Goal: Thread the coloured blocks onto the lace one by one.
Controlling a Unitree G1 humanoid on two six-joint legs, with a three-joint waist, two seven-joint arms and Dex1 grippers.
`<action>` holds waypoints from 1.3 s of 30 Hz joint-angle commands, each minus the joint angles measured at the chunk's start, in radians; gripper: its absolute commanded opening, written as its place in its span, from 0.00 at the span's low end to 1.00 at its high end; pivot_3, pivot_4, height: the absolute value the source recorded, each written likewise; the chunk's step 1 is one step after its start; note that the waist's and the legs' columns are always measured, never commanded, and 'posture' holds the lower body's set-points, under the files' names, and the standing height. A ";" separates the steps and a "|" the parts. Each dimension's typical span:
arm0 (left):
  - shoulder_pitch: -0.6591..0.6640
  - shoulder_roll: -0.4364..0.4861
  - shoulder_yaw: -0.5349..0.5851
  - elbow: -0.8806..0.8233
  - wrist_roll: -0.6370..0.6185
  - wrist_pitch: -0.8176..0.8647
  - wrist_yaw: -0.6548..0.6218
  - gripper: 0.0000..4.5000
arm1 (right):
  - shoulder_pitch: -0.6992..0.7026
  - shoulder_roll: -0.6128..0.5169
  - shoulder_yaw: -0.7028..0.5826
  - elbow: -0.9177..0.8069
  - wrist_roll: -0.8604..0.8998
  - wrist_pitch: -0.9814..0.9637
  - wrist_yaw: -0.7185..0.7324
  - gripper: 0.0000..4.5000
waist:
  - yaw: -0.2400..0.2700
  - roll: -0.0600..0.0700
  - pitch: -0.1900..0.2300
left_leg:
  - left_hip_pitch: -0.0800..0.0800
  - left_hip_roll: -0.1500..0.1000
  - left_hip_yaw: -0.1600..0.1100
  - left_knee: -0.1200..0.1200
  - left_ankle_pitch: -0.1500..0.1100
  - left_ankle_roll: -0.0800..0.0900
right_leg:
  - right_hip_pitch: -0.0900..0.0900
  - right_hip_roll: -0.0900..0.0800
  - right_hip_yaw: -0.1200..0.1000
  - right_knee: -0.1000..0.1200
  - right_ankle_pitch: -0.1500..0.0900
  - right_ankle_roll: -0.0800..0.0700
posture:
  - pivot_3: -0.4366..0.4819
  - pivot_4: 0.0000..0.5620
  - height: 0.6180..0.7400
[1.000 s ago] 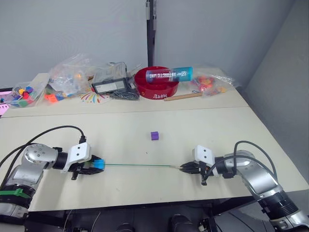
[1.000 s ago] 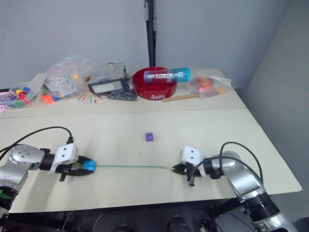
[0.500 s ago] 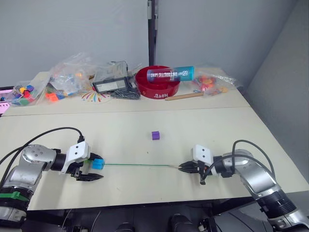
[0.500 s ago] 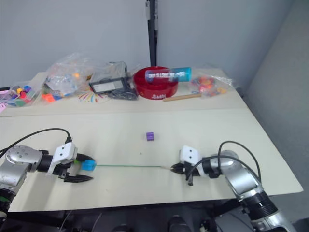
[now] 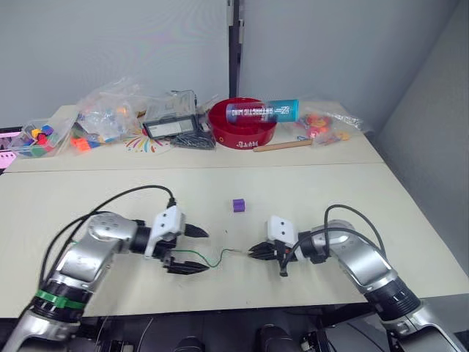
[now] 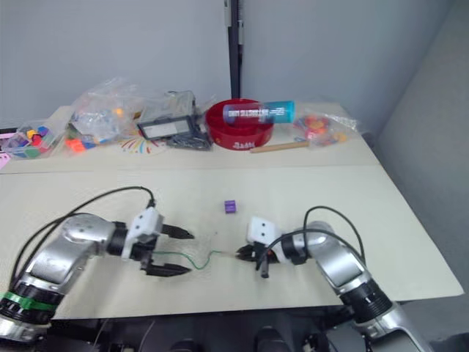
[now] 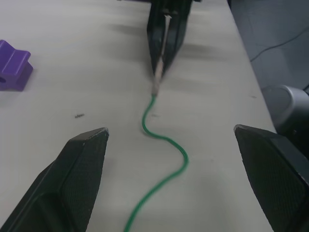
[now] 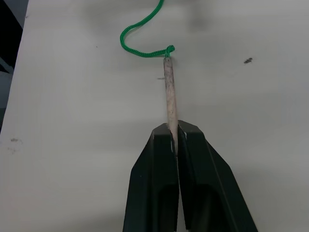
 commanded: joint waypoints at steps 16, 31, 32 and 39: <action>-0.086 -0.158 -0.114 0.106 0.091 -0.055 0.074 0.42 | -0.034 0.018 0.007 -0.042 -0.003 0.022 -0.007 0.00 | 0.012 0.000 0.000 | 0.000 -0.001 0.000 0.000 0.000 0.000 | 0.000 0.000 0.000 0.000 0.000 0.000 | 0.48 0.27 0.92; -0.085 -0.158 -0.101 0.136 0.108 -0.084 0.080 0.01 | -0.040 0.017 0.011 -0.035 -0.005 0.019 0.001 0.00 | 0.013 0.000 0.000 | 0.000 -0.001 -0.001 0.000 0.000 0.000 | 0.000 -0.001 -0.001 0.000 0.000 0.000 | 0.48 0.27 0.92; -0.086 -0.158 -0.099 0.134 0.106 -0.083 0.080 0.01 | -0.039 0.019 0.009 -0.037 -0.001 0.025 -0.001 0.00 | 0.013 0.000 0.000 | 0.000 -0.001 -0.001 0.000 0.000 0.000 | 0.000 -0.001 -0.001 0.000 0.000 0.000 | 0.48 0.27 0.92; -0.067 -0.134 -0.082 0.116 0.096 -0.079 0.070 0.00 | 0.001 0.019 -0.069 -0.106 0.079 0.105 -0.026 0.36 | 0.013 0.000 0.000 | 0.000 -0.001 -0.001 0.000 0.000 0.000 | 0.000 -0.001 -0.001 0.000 0.000 0.000 | 0.48 0.27 0.92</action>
